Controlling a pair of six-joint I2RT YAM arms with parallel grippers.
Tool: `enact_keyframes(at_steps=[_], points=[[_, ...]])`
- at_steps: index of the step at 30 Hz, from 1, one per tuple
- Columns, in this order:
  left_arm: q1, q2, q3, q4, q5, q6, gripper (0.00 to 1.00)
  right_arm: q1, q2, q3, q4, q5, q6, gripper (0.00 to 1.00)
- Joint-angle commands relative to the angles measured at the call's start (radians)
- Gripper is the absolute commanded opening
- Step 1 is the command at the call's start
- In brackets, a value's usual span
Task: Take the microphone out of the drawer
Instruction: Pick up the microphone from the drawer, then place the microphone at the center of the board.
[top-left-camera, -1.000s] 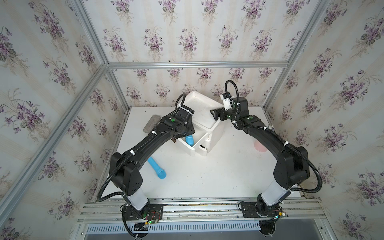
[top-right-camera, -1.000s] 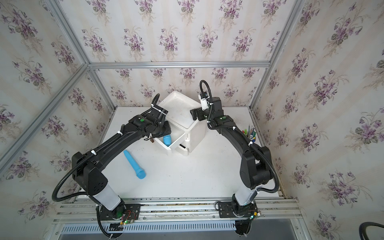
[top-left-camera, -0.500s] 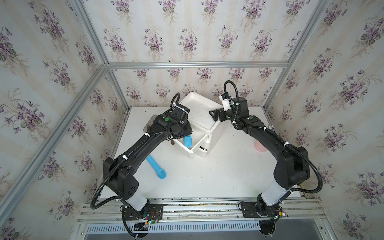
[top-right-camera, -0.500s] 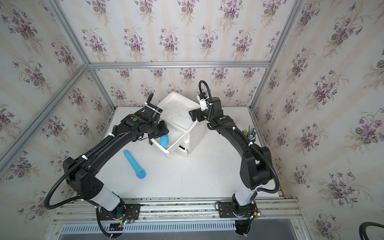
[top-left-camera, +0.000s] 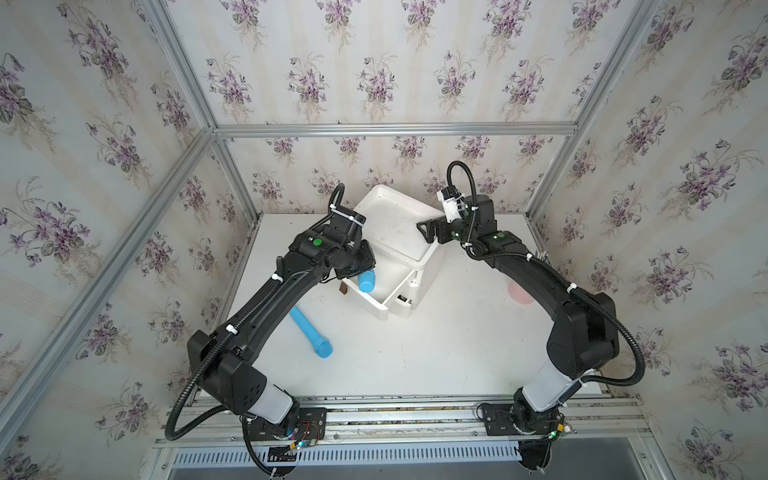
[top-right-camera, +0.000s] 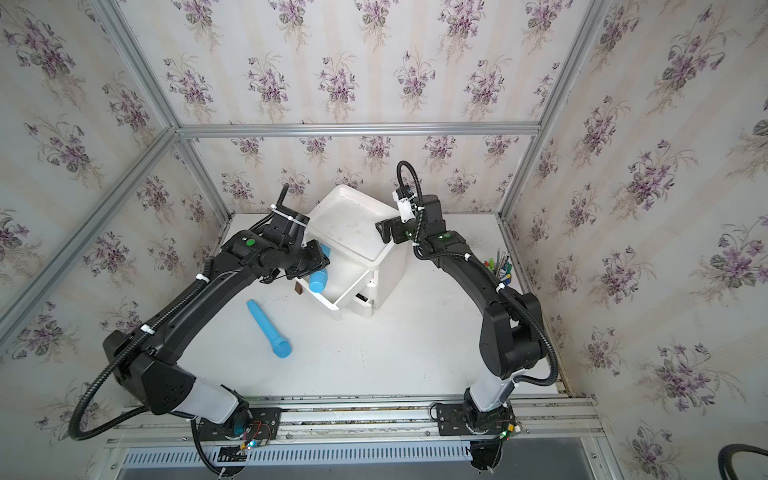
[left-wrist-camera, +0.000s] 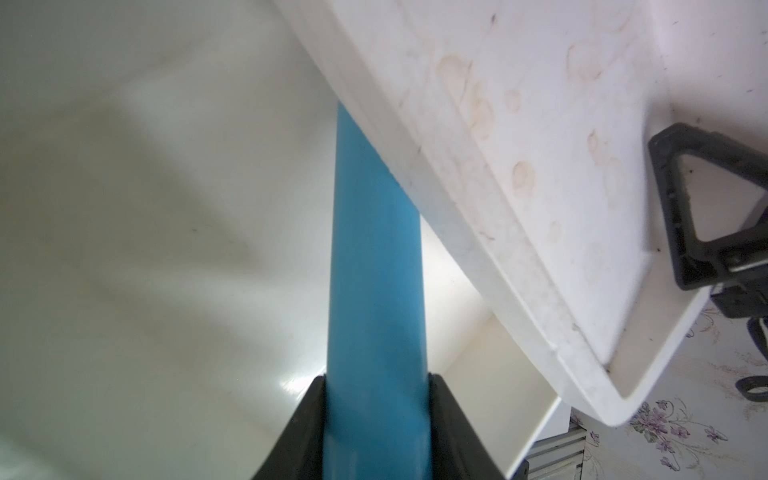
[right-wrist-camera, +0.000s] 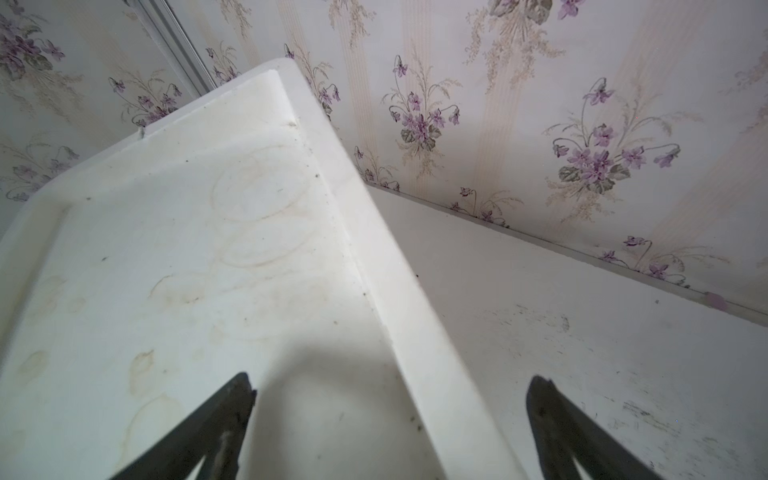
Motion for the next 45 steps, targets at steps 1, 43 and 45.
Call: enact_keyframes(at_steps=[1,43,45], points=[[0.017,-0.016,-0.015,0.159,0.043,0.019,0.0,-0.005,0.016,-0.018,-0.208,0.091,-0.11,1.0],[0.44,-0.44,-0.201,-0.035,0.159,0.208,0.0,-0.005,0.015,-0.019,-0.209,0.094,-0.109,1.0],[0.441,-0.47,-0.235,-0.048,0.079,0.197,0.0,-0.005,0.016,-0.02,-0.209,0.094,-0.109,1.0]])
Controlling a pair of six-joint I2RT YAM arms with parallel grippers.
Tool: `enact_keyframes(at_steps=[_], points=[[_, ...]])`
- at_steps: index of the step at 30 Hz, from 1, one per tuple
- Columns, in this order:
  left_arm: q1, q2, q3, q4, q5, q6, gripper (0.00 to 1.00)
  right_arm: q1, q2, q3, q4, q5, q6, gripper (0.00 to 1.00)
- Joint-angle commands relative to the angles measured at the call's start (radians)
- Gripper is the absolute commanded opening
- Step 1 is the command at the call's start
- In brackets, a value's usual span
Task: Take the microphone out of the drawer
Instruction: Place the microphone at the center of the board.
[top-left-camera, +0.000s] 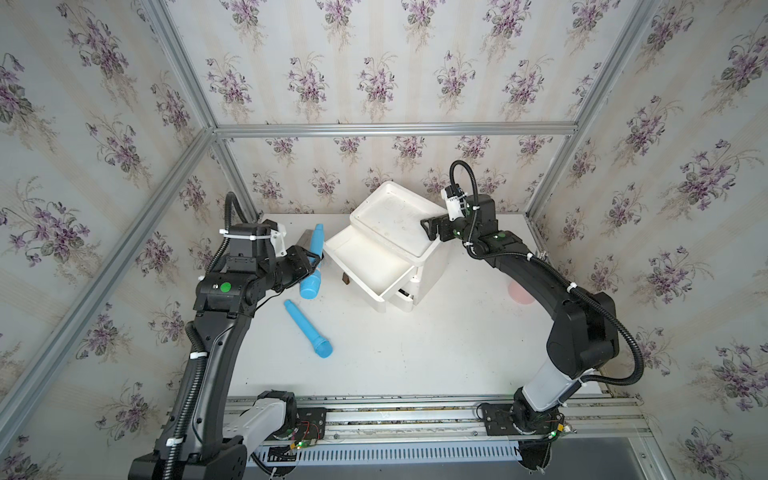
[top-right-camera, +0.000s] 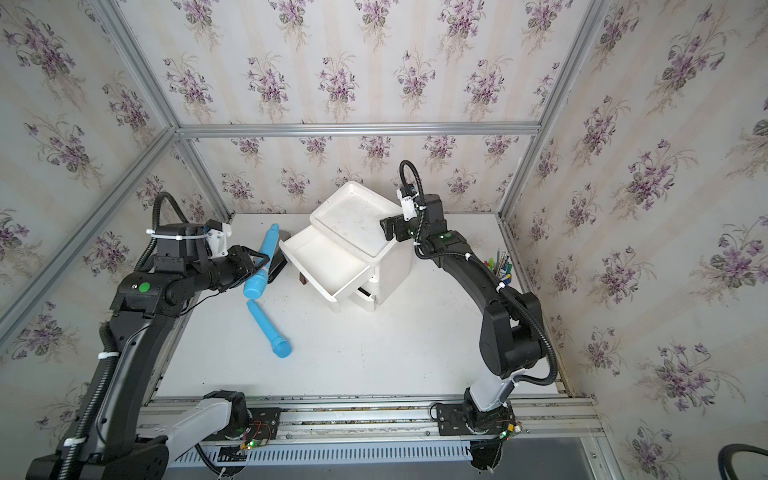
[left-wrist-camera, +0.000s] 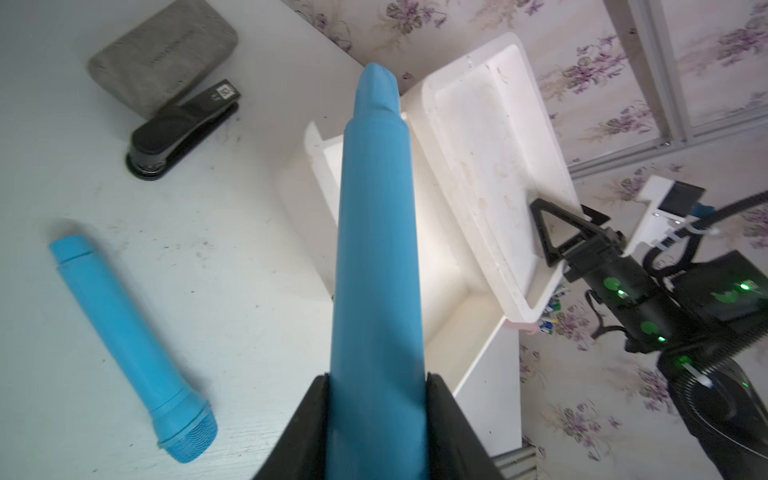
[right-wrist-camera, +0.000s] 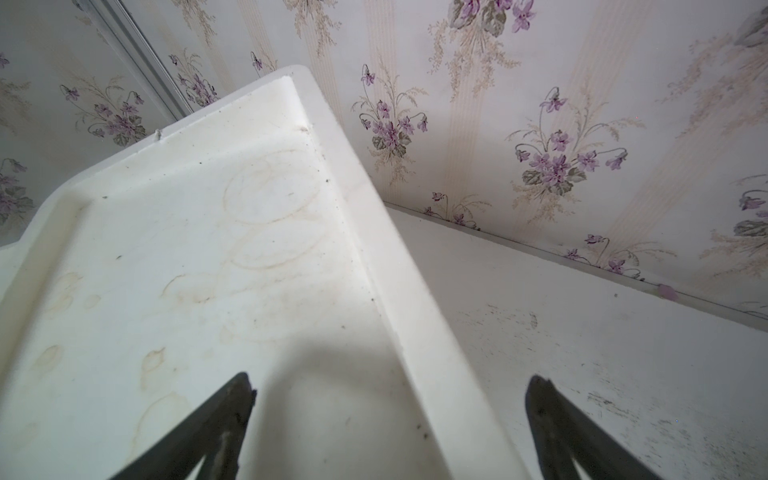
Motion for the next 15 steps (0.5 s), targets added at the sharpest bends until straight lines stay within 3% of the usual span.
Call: enact_keyframes(at_steps=[1,9,15], points=[[0.003,-0.044,-0.05,-0.039,-0.19,-0.007,0.0,0.0,0.019,-0.02,-0.221,0.037,-0.11,1.0],[0.003,-0.148,-0.261,-0.042,-0.389,-0.084,0.0,0.0,0.021,-0.019,-0.218,0.034,-0.11,1.0],[0.001,-0.134,-0.417,0.007,-0.455,-0.118,0.0,0.0,0.021,-0.018,-0.221,0.036,-0.111,1.0]])
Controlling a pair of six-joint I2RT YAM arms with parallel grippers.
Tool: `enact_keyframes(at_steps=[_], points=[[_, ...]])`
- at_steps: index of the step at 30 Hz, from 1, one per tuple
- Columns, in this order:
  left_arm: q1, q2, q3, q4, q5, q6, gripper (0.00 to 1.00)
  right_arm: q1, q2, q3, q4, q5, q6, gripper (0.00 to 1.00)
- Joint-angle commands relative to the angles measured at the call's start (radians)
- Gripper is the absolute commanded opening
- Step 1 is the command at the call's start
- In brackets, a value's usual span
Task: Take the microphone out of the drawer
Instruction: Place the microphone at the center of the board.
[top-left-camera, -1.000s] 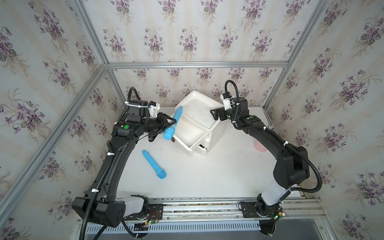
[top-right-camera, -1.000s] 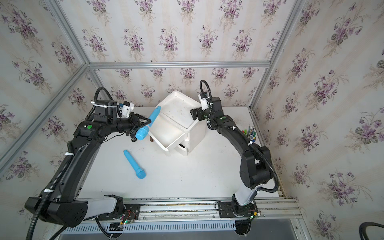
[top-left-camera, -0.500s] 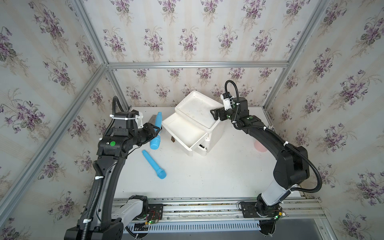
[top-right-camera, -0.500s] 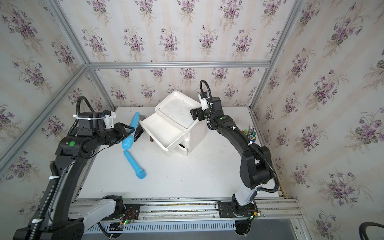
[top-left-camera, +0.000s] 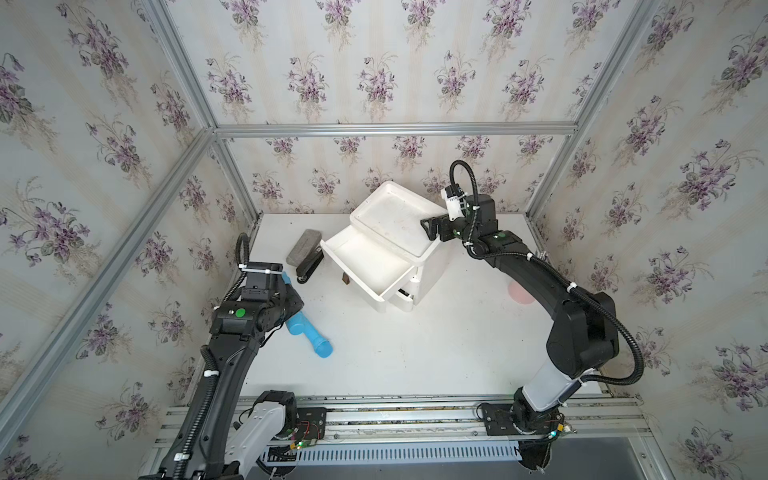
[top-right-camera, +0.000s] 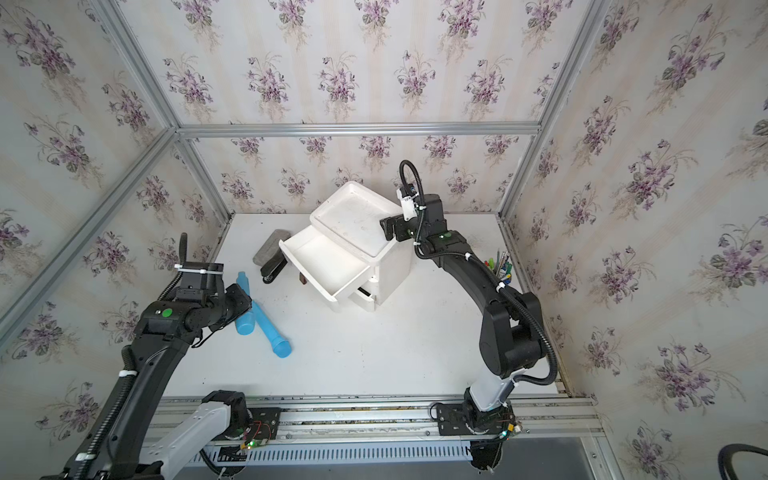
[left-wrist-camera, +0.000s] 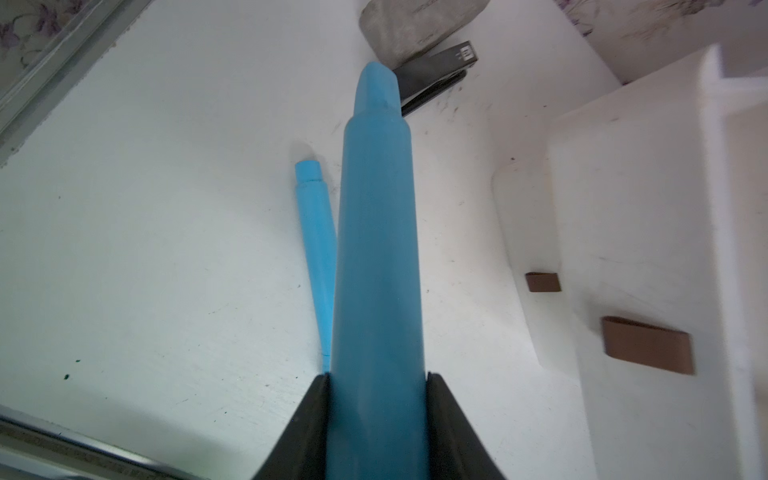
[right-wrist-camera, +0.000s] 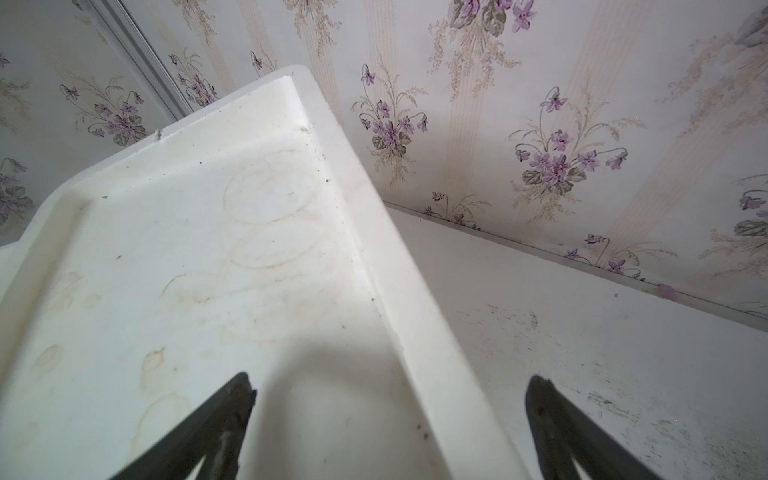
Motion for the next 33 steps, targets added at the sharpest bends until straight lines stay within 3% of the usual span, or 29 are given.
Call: enact_keyframes(at_steps=[1,12,33], points=[[0.0,0.001,-0.065,0.048,-0.085,-0.048,0.0,0.001,0.017,-0.017,-0.22,0.036,-0.11,1.0],[-0.002,0.076,-0.21,0.149,-0.061,-0.094,0.0,0.001,0.023,-0.019,-0.217,0.038,-0.112,1.0],[-0.021,0.124,-0.364,0.24,-0.043,-0.162,0.0,0.0,0.035,-0.025,-0.21,0.036,-0.111,1.0]])
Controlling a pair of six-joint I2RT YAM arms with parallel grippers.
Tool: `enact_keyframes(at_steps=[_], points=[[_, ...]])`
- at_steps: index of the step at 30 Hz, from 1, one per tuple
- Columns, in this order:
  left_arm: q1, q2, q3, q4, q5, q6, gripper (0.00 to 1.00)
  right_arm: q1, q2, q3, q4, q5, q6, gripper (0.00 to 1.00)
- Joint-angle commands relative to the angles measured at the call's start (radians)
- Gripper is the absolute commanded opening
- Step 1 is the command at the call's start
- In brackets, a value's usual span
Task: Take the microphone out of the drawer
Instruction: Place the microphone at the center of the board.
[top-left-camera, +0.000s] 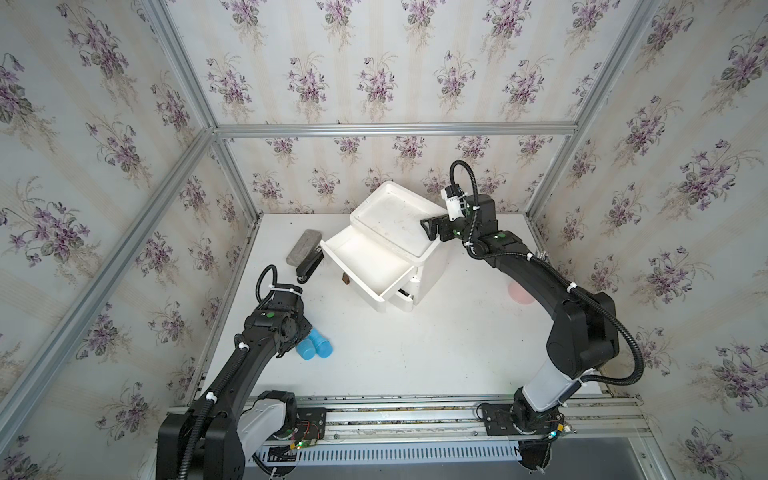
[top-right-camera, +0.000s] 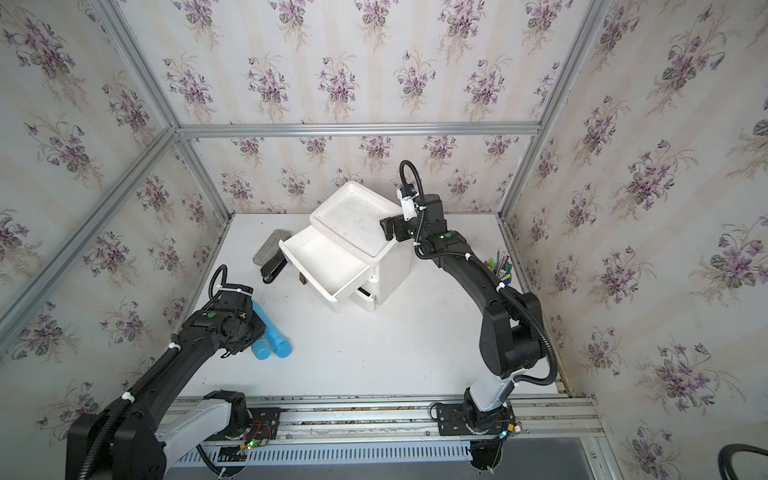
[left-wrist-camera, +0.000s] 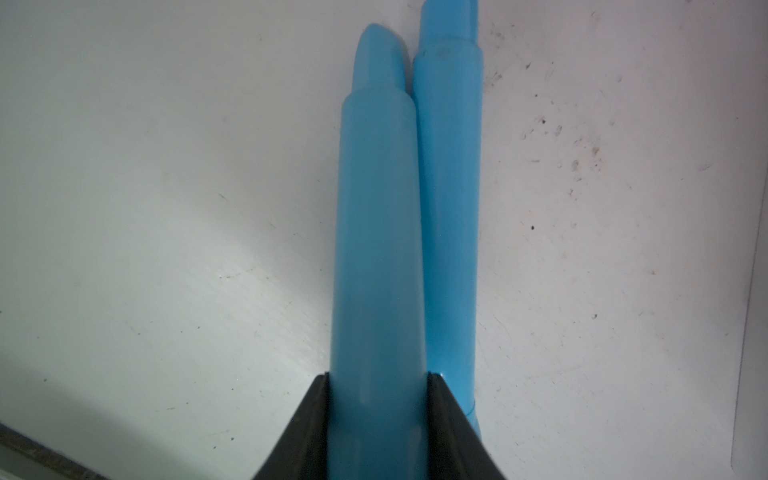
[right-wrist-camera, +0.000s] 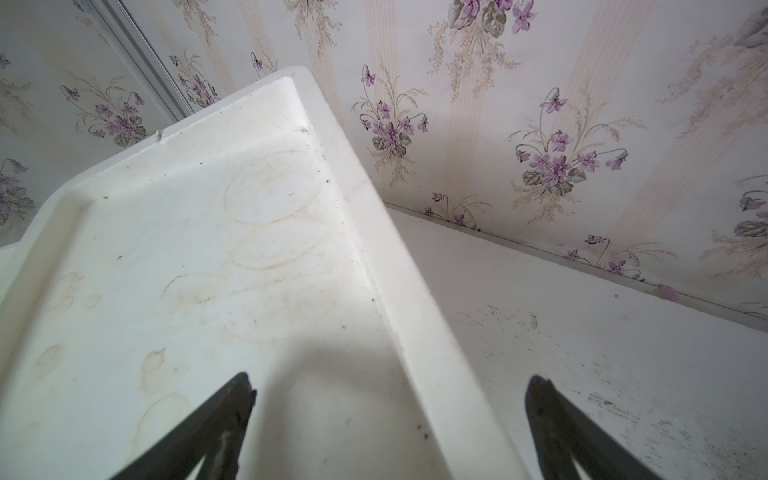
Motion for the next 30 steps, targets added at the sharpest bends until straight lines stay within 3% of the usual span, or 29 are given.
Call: enact_keyframes(at_steps=[1,30], points=[[-0.005,0.003,-0.012,0.015,-0.004,-0.024,0.0,0.001,0.026,-0.017,-0.215,0.036,-0.11,1.0],[-0.022,0.052,-0.079,0.089,-0.054,-0.03,0.36,0.001,0.032,-0.017,-0.213,0.03,-0.109,1.0]])
